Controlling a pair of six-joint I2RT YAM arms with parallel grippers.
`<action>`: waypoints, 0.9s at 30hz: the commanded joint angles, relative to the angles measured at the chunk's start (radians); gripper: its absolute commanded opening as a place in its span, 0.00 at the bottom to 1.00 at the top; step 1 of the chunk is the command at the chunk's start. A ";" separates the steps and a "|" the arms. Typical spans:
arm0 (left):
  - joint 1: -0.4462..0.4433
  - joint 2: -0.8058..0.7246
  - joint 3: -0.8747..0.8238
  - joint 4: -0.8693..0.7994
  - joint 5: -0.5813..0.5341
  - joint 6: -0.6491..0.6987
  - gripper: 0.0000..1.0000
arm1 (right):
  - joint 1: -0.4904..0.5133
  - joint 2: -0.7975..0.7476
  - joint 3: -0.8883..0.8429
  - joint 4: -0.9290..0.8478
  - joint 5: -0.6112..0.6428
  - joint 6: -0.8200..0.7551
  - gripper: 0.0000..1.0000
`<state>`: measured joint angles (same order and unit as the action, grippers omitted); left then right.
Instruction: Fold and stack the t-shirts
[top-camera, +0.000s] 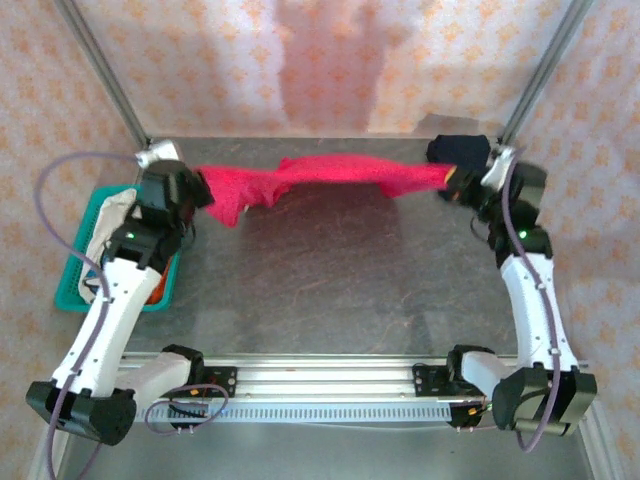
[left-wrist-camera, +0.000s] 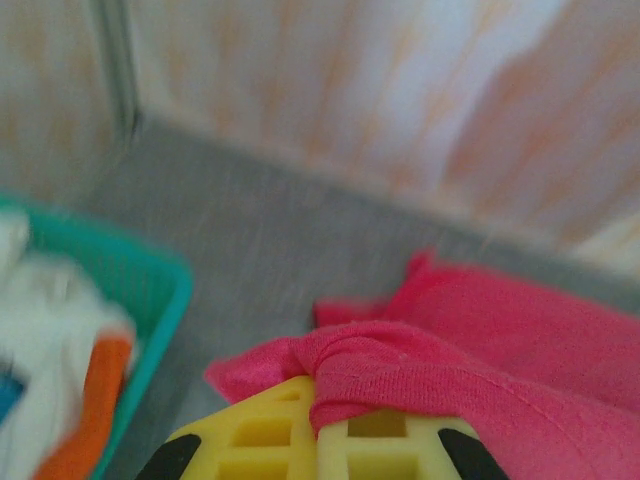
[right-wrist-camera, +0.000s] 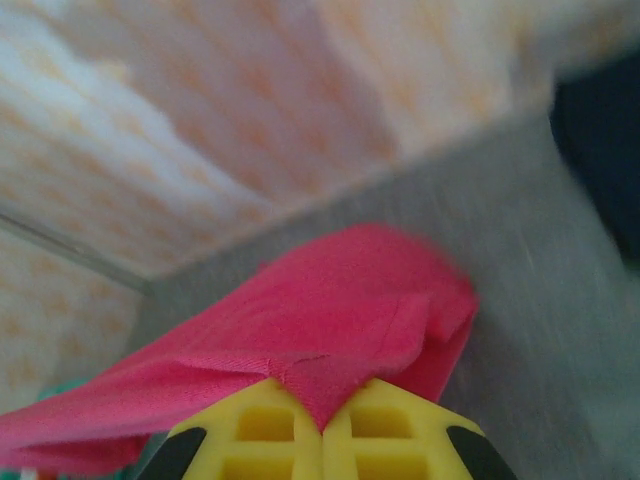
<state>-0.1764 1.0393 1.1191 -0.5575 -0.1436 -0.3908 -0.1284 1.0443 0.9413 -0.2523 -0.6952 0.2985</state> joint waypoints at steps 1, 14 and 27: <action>0.003 -0.074 -0.173 0.014 0.029 -0.128 0.00 | -0.013 -0.066 -0.148 0.005 -0.049 0.013 0.00; -0.092 -0.009 -0.465 0.030 0.047 -0.379 0.20 | 0.044 -0.081 -0.392 -0.019 -0.032 0.074 0.00; -0.126 -0.266 -0.565 -0.131 0.080 -0.587 0.79 | 0.096 -0.119 -0.425 -0.095 0.008 0.050 0.00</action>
<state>-0.2951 0.7807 0.5846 -0.6628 -0.0780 -0.8806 -0.0448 0.9375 0.5354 -0.3252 -0.7063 0.3588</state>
